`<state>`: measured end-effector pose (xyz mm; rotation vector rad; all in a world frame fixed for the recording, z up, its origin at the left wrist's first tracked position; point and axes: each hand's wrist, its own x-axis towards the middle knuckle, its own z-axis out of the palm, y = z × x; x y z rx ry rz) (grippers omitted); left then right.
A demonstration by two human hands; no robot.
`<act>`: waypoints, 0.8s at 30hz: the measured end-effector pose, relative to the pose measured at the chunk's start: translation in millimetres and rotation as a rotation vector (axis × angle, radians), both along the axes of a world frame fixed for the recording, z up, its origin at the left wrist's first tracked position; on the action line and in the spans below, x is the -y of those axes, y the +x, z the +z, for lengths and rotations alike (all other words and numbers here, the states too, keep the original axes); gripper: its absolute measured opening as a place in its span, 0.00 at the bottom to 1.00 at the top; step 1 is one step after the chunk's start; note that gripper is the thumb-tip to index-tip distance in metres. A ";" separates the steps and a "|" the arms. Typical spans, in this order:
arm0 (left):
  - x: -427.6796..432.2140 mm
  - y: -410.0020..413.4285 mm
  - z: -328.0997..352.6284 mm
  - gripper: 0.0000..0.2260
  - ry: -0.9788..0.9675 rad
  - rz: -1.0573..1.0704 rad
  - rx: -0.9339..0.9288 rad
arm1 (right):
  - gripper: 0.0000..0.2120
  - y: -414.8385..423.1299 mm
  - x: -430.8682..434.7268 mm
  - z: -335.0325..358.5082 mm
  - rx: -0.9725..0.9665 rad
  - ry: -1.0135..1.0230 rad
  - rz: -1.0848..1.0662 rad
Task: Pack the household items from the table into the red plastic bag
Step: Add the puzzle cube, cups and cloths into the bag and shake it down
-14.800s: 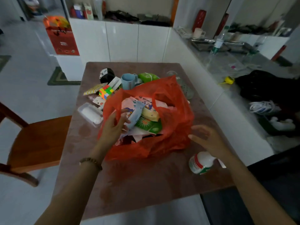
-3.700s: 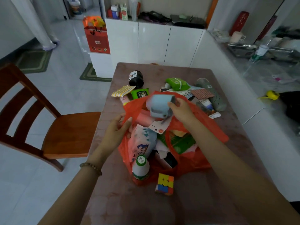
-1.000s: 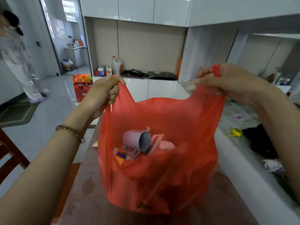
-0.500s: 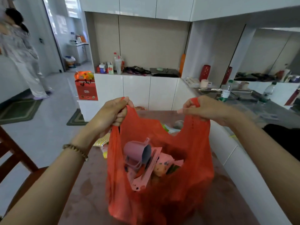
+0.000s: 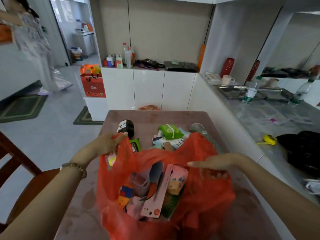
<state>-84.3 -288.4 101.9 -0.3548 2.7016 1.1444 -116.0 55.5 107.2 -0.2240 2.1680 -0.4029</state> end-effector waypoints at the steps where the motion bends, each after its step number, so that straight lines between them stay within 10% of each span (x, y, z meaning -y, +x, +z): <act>1: 3.6 -8.4 -0.2 0.25 -0.101 -0.001 -0.018 | 0.42 -6.7 -4.8 7.4 0.043 -0.058 0.005; 10: -36.9 -131.7 7.2 0.27 0.032 -0.143 -0.201 | 0.41 -121.6 -22.3 68.2 -0.227 -0.437 -0.258; 17: -109.4 -213.6 -98.0 0.25 -0.028 -0.375 0.152 | 0.18 -207.2 -26.0 -97.6 -0.307 -0.346 -0.665; 24: -125.0 -244.7 -185.9 0.24 -0.296 -0.440 0.310 | 0.34 -236.4 -30.6 -210.3 -0.170 -0.477 -1.216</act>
